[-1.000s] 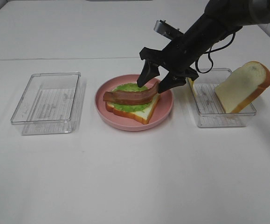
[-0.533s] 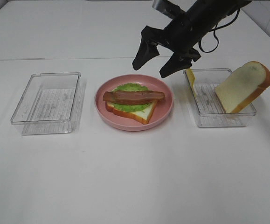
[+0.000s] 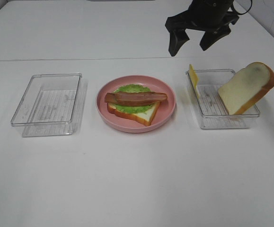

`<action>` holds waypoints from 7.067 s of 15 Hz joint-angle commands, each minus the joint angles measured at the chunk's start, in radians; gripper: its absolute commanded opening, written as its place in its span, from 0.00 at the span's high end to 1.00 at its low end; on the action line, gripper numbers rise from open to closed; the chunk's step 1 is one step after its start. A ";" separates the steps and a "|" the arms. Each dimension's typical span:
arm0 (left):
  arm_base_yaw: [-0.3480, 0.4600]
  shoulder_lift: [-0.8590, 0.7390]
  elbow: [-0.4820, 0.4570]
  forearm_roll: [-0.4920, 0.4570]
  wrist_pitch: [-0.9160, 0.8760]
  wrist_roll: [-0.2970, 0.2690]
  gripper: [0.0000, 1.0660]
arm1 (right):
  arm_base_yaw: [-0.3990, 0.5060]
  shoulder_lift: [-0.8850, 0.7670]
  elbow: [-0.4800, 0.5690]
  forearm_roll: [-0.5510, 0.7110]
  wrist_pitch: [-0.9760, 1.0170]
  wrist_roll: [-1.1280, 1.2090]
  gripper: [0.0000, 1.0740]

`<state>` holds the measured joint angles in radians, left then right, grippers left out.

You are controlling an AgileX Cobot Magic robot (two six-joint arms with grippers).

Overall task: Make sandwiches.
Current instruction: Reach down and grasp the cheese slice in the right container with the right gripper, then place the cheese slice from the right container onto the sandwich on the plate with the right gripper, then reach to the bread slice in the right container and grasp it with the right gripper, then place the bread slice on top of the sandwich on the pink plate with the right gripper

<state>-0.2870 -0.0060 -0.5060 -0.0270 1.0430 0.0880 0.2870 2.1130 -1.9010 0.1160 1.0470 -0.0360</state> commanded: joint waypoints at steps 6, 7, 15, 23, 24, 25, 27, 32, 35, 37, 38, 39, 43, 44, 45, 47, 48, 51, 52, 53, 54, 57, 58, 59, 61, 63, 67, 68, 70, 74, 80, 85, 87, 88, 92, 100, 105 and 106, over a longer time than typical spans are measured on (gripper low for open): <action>0.001 -0.021 0.004 -0.004 -0.017 -0.006 0.16 | 0.002 0.143 -0.006 -0.209 -0.029 0.114 0.30; 0.001 -0.021 0.004 -0.004 -0.017 -0.006 0.16 | 0.002 0.152 -0.006 -0.210 -0.035 0.114 0.30; 0.001 -0.021 0.004 -0.004 -0.017 -0.006 0.16 | 0.001 0.194 -0.006 -0.254 -0.078 0.147 0.46; 0.001 -0.021 0.004 -0.004 -0.017 -0.006 0.16 | 0.001 0.211 -0.006 -0.267 -0.073 0.145 1.00; 0.001 -0.021 0.004 -0.004 -0.017 -0.006 0.16 | 0.001 0.211 -0.006 -0.265 -0.070 0.142 1.00; 0.001 -0.021 0.004 -0.004 -0.017 -0.006 0.16 | 0.001 0.210 -0.006 -0.264 -0.066 0.142 1.00; 0.001 -0.021 0.004 -0.004 -0.017 -0.006 0.16 | 0.001 0.181 -0.006 -0.256 -0.048 0.142 1.00; 0.001 -0.021 0.004 -0.004 -0.017 -0.006 0.16 | 0.001 0.028 -0.013 -0.150 -0.051 0.099 1.00; 0.001 -0.021 0.004 -0.004 -0.017 -0.006 0.16 | 0.001 -0.026 -0.012 -0.020 -0.027 0.059 1.00; 0.001 -0.021 0.004 -0.004 -0.017 -0.006 0.16 | 0.001 -0.027 -0.006 0.089 -0.016 0.024 1.00; 0.001 -0.021 0.004 -0.004 -0.017 -0.006 0.16 | 0.001 -0.027 0.005 0.127 -0.022 0.007 1.00; 0.001 -0.021 0.004 -0.004 -0.017 -0.006 0.16 | 0.001 -0.027 0.048 0.249 -0.034 -0.051 1.00; 0.001 -0.021 0.004 -0.004 -0.017 -0.006 0.16 | 0.001 -0.025 0.164 0.571 -0.093 -0.210 1.00; 0.001 -0.021 0.004 -0.005 -0.017 -0.005 0.16 | 0.001 -0.023 0.195 0.642 -0.104 -0.254 1.00; 0.001 -0.021 0.004 -0.005 -0.017 -0.005 0.16 | 0.001 0.010 0.213 0.756 -0.091 -0.312 1.00; 0.001 -0.021 0.004 -0.005 -0.017 -0.005 0.16 | 0.001 0.048 0.213 0.866 -0.089 -0.356 1.00; 0.001 -0.021 0.004 -0.005 -0.017 -0.005 0.16 | 0.001 0.102 0.213 0.971 -0.089 -0.398 1.00; 0.001 -0.021 0.004 -0.005 -0.017 -0.005 0.16 | 0.001 0.182 0.213 1.097 -0.086 -0.447 1.00; 0.001 -0.021 0.004 -0.005 -0.017 -0.005 0.16 | 0.001 0.202 0.213 1.120 -0.094 -0.463 1.00; 0.001 -0.021 0.004 -0.005 -0.017 -0.005 0.16 | 0.001 0.214 0.213 1.112 -0.107 -0.463 1.00; 0.001 -0.021 0.004 -0.005 -0.017 -0.005 0.16 | -0.002 0.218 0.213 1.084 -0.121 -0.452 1.00; 0.001 -0.021 0.004 -0.005 -0.017 -0.005 0.16 | -0.003 0.218 0.213 0.952 -0.176 -0.366 1.00; 0.001 -0.021 0.004 -0.005 -0.017 -0.005 0.16 | -0.003 0.218 0.213 0.915 -0.184 -0.345 1.00; 0.001 -0.021 0.004 -0.005 -0.017 -0.005 0.16 | -0.003 0.218 0.213 0.888 -0.192 -0.327 1.00; 0.001 -0.021 0.004 -0.005 -0.017 -0.005 0.16 | -0.003 0.211 0.209 0.836 -0.215 -0.304 0.92; 0.001 -0.021 0.004 -0.005 -0.017 -0.005 0.16 | -0.003 0.202 0.208 0.802 -0.220 -0.296 0.82; 0.001 -0.021 0.004 -0.005 -0.017 -0.005 0.16 | -0.002 0.183 0.208 0.716 -0.255 -0.252 0.49; 0.001 -0.021 0.004 -0.005 -0.017 -0.005 0.16 | -0.002 0.176 0.208 0.707 -0.257 -0.253 0.40; 0.001 -0.021 0.004 -0.005 -0.017 -0.005 0.16 | -0.002 0.145 0.208 0.667 -0.259 -0.254 0.27; 0.001 -0.021 0.004 -0.005 -0.017 -0.005 0.16 | -0.002 0.058 0.208 0.528 -0.251 -0.242 0.26; 0.001 -0.021 0.004 -0.005 -0.017 -0.005 0.16 | -0.077 -0.158 0.208 -0.002 -0.123 0.083 0.26; 0.001 -0.021 0.004 -0.005 -0.017 -0.005 0.16 | -0.307 -0.176 0.207 0.016 -0.060 0.060 0.26; 0.001 -0.021 0.004 -0.005 -0.017 -0.005 0.16 | -0.397 -0.174 0.207 0.038 -0.028 0.029 0.26; 0.001 -0.021 0.004 -0.005 -0.017 -0.005 0.16 | -0.441 -0.168 0.207 0.072 -0.011 -0.005 0.26; 0.001 -0.021 0.004 -0.005 -0.017 -0.005 0.16 | -0.512 -0.067 0.207 0.296 0.036 -0.158 0.26; 0.001 -0.021 0.004 -0.005 -0.017 -0.005 0.16 | -0.510 0.057 0.207 0.313 0.027 -0.151 0.66; 0.001 -0.021 0.004 -0.005 -0.017 -0.005 0.16 | -0.510 0.052 0.207 0.358 0.032 -0.176 1.00; 0.001 -0.021 0.004 -0.005 -0.017 -0.005 0.16 | -0.510 0.046 0.207 0.377 0.034 -0.178 1.00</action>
<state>-0.2870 -0.0060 -0.5060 -0.0270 1.0430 0.0880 -0.2210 2.1650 -1.6900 0.4860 1.0840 -0.1980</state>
